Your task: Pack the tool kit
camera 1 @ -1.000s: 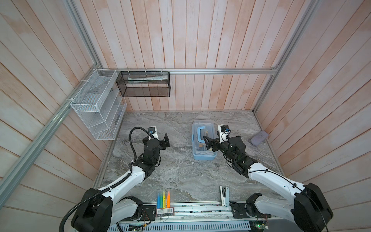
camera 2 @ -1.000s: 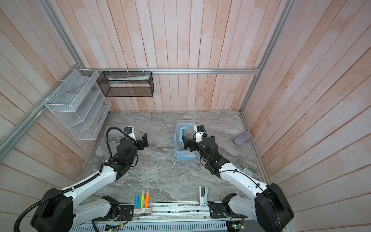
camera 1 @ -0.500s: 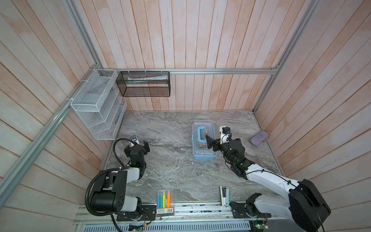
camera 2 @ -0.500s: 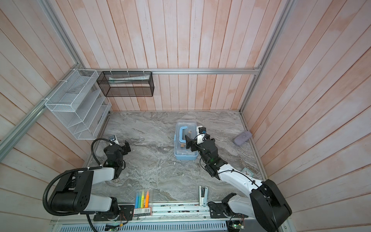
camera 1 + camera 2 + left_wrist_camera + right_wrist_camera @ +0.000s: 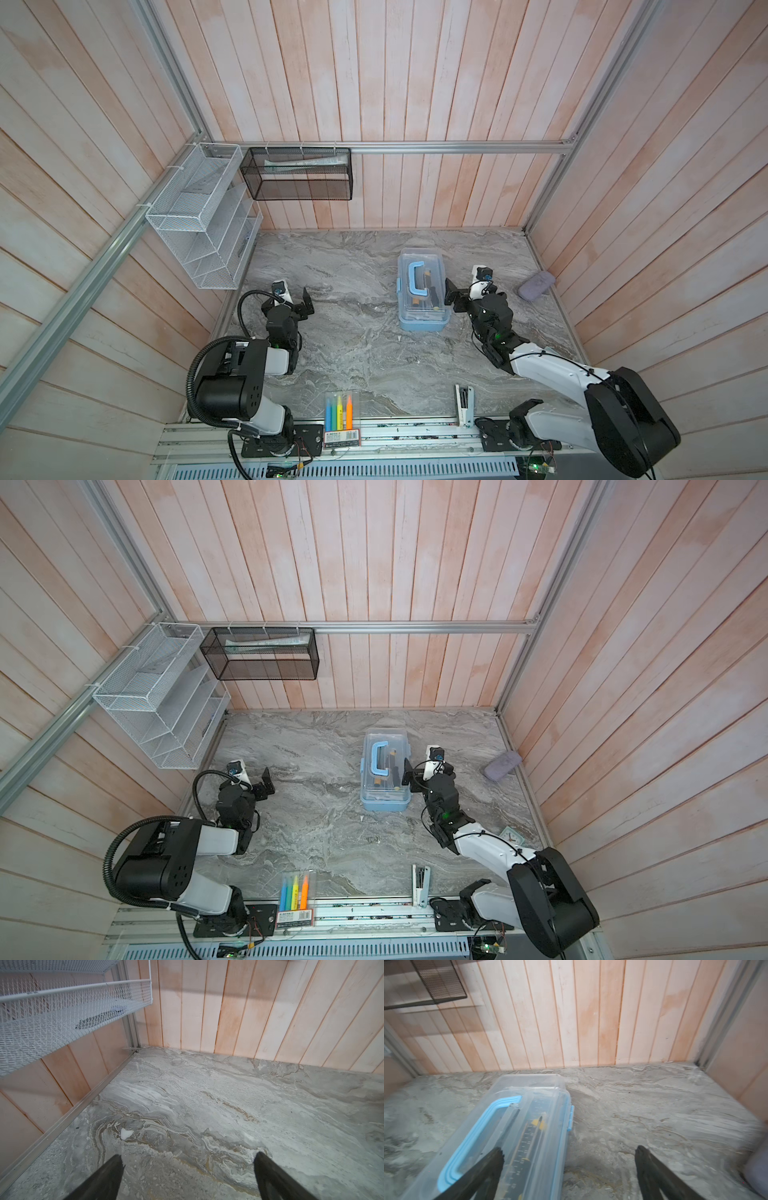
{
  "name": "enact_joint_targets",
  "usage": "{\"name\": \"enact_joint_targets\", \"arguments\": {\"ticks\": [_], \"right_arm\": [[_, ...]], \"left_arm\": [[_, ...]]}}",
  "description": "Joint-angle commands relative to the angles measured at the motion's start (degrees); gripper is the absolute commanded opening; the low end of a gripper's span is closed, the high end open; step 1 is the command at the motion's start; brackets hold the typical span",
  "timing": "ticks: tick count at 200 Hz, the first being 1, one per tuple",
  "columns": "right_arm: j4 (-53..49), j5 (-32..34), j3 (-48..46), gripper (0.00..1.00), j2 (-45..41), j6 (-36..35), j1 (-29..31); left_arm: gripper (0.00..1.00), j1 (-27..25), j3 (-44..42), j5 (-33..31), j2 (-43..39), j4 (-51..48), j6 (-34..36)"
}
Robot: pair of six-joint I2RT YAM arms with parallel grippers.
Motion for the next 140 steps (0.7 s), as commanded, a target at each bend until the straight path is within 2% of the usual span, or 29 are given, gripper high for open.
{"name": "enact_joint_targets", "arguments": {"ticks": [1,22,42,57,65,90,106,127,133,140], "right_arm": [[2.0,12.5,-2.5,0.98,-3.5,-5.9,-0.4],[2.0,17.5,-6.7,0.98,-8.8,-6.1,-3.1],[1.1,17.0,-10.7,0.98,-13.7,-3.5,-7.9],[7.0,13.7,-15.4,0.98,-14.9,-5.6,-11.5],[10.1,14.1,-17.2,0.97,-14.5,-6.0,-12.8],[16.2,12.3,-18.2,0.98,-9.2,-8.6,-16.8],[21.0,5.1,-18.2,0.98,-3.7,-9.1,-19.4],[37.8,-0.1,-20.6,0.98,5.5,-10.4,-19.8],[38.0,-1.7,-20.0,0.98,6.8,-13.0,-19.6],[36.7,-3.1,-18.9,0.98,8.3,-12.6,-20.3]], "left_arm": [[1.00,0.3,-0.6,-0.6,-0.2,3.2,-0.1],[1.00,0.3,-0.8,-0.7,-0.1,3.7,-0.2],[1.00,0.3,-0.4,-0.8,0.0,3.1,0.0],[1.00,0.3,-0.4,-0.8,0.0,3.1,0.0],[1.00,0.3,-0.3,-0.8,0.0,3.1,0.0],[1.00,0.3,-0.3,-0.8,0.0,3.1,0.0],[1.00,0.3,-0.4,-0.8,0.0,3.1,0.0],[1.00,0.3,-0.3,-0.8,0.0,3.1,0.0],[1.00,0.3,-0.3,-0.8,0.0,3.2,0.0],[1.00,0.3,-0.3,-0.8,0.0,3.2,0.0]]}}
